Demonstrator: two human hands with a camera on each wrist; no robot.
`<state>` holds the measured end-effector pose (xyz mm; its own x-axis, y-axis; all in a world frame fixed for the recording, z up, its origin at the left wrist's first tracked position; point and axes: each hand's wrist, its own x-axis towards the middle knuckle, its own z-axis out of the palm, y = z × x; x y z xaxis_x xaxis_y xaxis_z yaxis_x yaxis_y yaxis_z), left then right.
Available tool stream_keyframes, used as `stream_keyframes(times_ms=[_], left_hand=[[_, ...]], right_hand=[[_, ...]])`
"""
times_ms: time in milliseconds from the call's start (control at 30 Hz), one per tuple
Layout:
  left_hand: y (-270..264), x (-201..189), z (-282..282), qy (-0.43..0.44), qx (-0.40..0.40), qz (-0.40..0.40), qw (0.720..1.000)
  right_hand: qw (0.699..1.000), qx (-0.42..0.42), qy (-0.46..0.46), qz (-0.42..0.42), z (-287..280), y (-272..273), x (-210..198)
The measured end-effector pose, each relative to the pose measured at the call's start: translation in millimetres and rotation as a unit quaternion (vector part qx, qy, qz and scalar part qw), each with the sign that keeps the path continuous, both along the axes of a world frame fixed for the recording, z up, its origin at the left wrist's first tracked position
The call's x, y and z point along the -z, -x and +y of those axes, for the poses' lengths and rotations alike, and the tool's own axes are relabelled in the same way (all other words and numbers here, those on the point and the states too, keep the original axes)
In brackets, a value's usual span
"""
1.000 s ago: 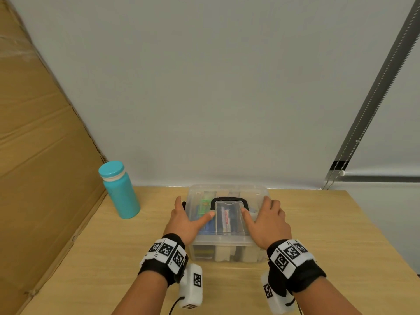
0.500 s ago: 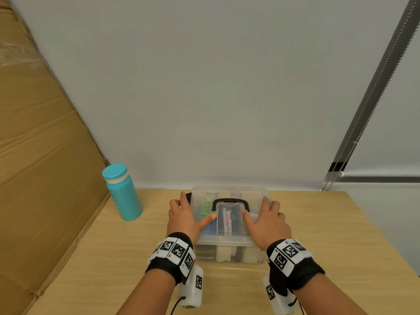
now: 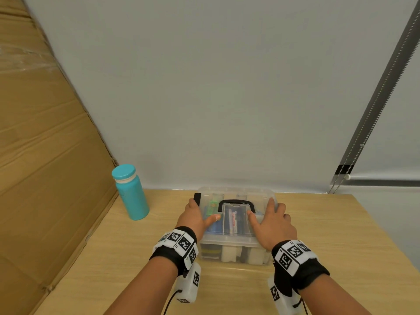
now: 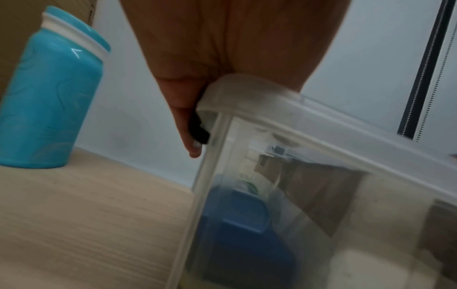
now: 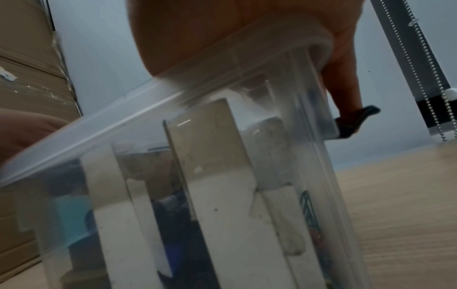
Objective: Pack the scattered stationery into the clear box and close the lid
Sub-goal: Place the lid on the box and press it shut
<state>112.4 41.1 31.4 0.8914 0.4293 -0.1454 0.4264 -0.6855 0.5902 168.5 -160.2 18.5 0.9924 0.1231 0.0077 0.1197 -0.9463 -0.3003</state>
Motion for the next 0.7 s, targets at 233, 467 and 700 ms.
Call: stream_keyframes(times_ms=[233, 467, 700], left_hand=[[12.5, 3.2, -2.0, -0.046, 0.017, -0.005, 0.999], [14.4, 1.2, -3.4, -0.088, 0.044, -0.020, 0.995], [11.0, 3.1, -1.4, -0.065, 0.051, -0.027, 0.996]], right_hand=[[0.998, 0.023, -0.056, 0.025, -5.0, -2.6, -3.8], [0.949, 0.100, -0.244, 0.172, -20.0, -15.7, -12.9], [0.962, 0.100, -0.177, 0.184, -19.8, -19.3, -14.0]])
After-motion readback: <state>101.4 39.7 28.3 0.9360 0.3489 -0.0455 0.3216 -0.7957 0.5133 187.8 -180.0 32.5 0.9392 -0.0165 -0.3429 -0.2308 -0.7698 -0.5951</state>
